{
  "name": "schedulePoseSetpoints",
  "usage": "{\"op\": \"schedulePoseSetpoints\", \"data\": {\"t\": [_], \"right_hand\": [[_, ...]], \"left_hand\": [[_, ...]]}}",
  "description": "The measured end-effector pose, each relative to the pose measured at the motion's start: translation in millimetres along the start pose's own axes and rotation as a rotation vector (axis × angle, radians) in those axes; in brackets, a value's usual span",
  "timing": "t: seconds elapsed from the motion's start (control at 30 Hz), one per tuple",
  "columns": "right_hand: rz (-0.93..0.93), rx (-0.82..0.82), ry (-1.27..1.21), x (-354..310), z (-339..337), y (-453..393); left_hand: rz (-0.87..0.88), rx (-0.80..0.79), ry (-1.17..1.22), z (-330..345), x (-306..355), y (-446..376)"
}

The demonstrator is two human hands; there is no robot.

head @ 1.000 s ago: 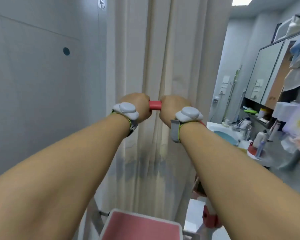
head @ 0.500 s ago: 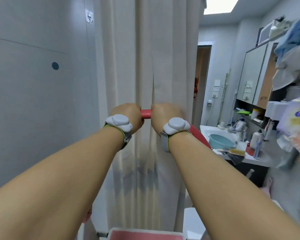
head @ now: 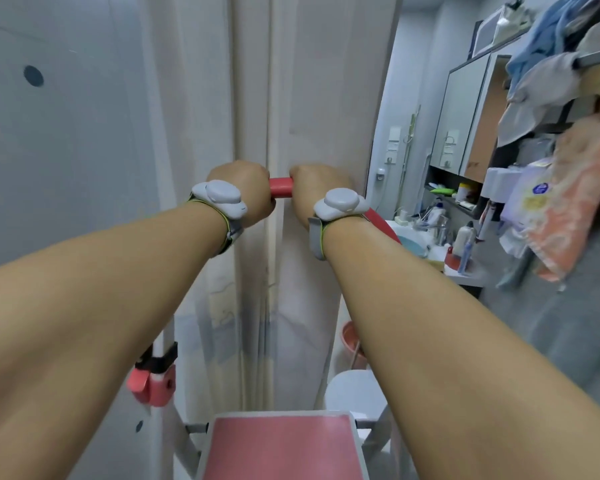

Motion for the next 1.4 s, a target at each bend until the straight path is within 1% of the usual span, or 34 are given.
{"op": "schedulePoseSetpoints", "data": {"t": [0.23,0.33,0.5,0.77,0.97,1.2,1.4], "right_hand": [[0.053,-0.051,-0.008,-10,3,-15],[0.068,-0.009,0.009,-14,2,-11],[-0.001,0.026,0.043,-42,-5,-16],[-0.001,-0.020,-0.034,-46,4,-20],[0.021,-0.062,-0.063,-50,1,-24],[0.080,-0.107,-0.030,-54,0,-25],[0.034,-0.004,0.049,-80,-1,-26]], "left_hand": [[0.056,0.023,0.001,4,-14,-15],[0.067,0.015,0.004,6,-16,-15],[0.030,0.029,0.019,-4,-43,-9],[-0.026,0.020,0.008,0,-54,-1],[0.007,0.079,-0.005,-3,-56,-2],[0.072,0.064,0.016,0,-57,-6],[0.078,0.070,0.071,-3,-83,-2]]}}
Point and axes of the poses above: each hand's wrist, its own y-axis away from the middle knuckle, its own z-axis out of the palm, x = y × z, the point moved 5 cm from there along -y, towards the middle knuckle, and after that the axes turned 7 degrees about -z, right-handed, at the moved point
